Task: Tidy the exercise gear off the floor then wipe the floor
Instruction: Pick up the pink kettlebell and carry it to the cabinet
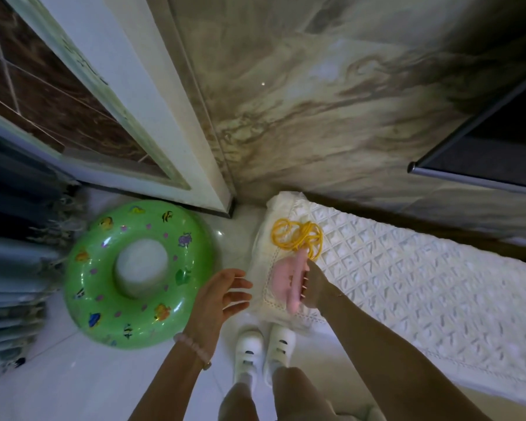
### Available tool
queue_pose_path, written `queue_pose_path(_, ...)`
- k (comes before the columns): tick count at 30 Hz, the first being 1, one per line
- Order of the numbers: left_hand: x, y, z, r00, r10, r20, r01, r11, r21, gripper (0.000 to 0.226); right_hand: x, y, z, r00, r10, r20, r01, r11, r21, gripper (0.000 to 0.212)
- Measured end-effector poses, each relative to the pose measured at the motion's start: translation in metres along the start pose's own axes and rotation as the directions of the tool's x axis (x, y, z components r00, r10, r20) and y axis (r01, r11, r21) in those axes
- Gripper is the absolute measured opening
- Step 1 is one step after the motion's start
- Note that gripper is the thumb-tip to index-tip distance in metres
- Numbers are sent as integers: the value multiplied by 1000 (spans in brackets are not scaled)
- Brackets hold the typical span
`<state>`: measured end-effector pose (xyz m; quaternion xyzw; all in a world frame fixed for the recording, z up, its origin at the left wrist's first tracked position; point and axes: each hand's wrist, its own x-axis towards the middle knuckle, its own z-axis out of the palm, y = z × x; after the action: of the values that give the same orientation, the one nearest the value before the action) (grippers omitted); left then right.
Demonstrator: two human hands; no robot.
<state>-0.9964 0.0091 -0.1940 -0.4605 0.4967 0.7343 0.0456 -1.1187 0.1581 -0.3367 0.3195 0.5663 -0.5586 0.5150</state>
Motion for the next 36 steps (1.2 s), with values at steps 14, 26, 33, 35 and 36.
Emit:
queue_pose_path(14, 9, 28, 3, 989, 28, 146, -34, 999, 35, 24, -64, -5, -17, 986, -168, 11, 149, 900, 409, 29)
queue_pose_path(26, -14, 61, -42, 848, -23, 530, -121, 964, 235, 22, -190, 54, 68, 820, -484, -306, 572, 673, 469, 18)
queue_pose_path(33, -58, 55, -59, 707, -129, 695, -177, 920, 351, 21, -252, 127, 106, 691, -514, -508, 723, 489, 488, 17)
queue_pose_path(35, -70, 49, -58, 671, -154, 725, -186, 912, 366, 20, -264, 147, 109, 650, -510, -564, 760, 437, 481, 16)
queue_pose_path(36, -77, 44, -57, 658, -169, 734, -188, 907, 377, 18, -270, 156, 111, 632, -507, -586, 775, 420, 473, 15)
